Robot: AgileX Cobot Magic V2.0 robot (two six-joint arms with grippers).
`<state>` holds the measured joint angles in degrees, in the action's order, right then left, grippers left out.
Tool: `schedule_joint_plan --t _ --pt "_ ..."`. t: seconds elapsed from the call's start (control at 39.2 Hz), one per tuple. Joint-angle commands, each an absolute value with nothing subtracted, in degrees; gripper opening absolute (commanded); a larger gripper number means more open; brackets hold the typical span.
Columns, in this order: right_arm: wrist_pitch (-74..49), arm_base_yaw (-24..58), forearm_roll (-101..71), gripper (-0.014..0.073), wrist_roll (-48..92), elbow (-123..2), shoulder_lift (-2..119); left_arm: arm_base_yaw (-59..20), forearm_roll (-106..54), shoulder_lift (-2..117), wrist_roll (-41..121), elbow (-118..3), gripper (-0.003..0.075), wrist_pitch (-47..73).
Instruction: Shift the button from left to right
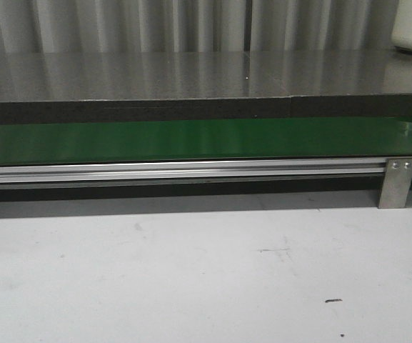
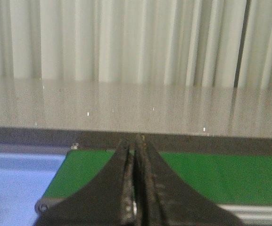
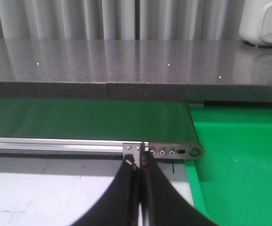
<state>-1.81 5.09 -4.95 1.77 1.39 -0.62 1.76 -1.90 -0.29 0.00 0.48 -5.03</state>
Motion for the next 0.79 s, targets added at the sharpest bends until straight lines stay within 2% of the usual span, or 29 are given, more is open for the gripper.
schedule_joint_plan --t 0.0,0.15,0.31,0.46,0.61,0.69,0.77 --pt "3.06 5.00 -4.25 -0.0067 1.44 -3.15 -1.05 1.63 -1.93 -1.07 -0.60 -2.07 -0.0020 -12.09" --pt "-6.30 5.00 -5.91 -0.0066 1.39 -14.62 2.60 1.63 -1.93 3.54 -0.35 -12.35 -0.0021 -5.03" --pt "-9.66 5.00 -9.46 -0.0066 1.39 -24.81 15.63 1.63 0.85 16.34 -0.35 -21.99 -0.0021 4.92" --pt "-9.40 5.00 -9.21 -0.0066 1.50 -26.85 23.77 1.63 0.85 22.26 -0.35 -25.25 -0.0021 4.23" --pt "-9.20 5.00 -9.21 -0.0064 1.50 -26.85 25.00 1.63 0.85 22.68 -0.35 -25.25 -0.0017 4.62" --pt "-9.20 5.00 -9.21 0.0000 1.50 -26.85 25.00 1.63 0.85 22.68 -0.35 -25.25 0.0060 5.18" --pt "-9.02 5.00 -9.15 0.0153 1.50 -26.85 25.00 1.63 0.85 22.68 -0.35 -25.25 0.0211 5.75"
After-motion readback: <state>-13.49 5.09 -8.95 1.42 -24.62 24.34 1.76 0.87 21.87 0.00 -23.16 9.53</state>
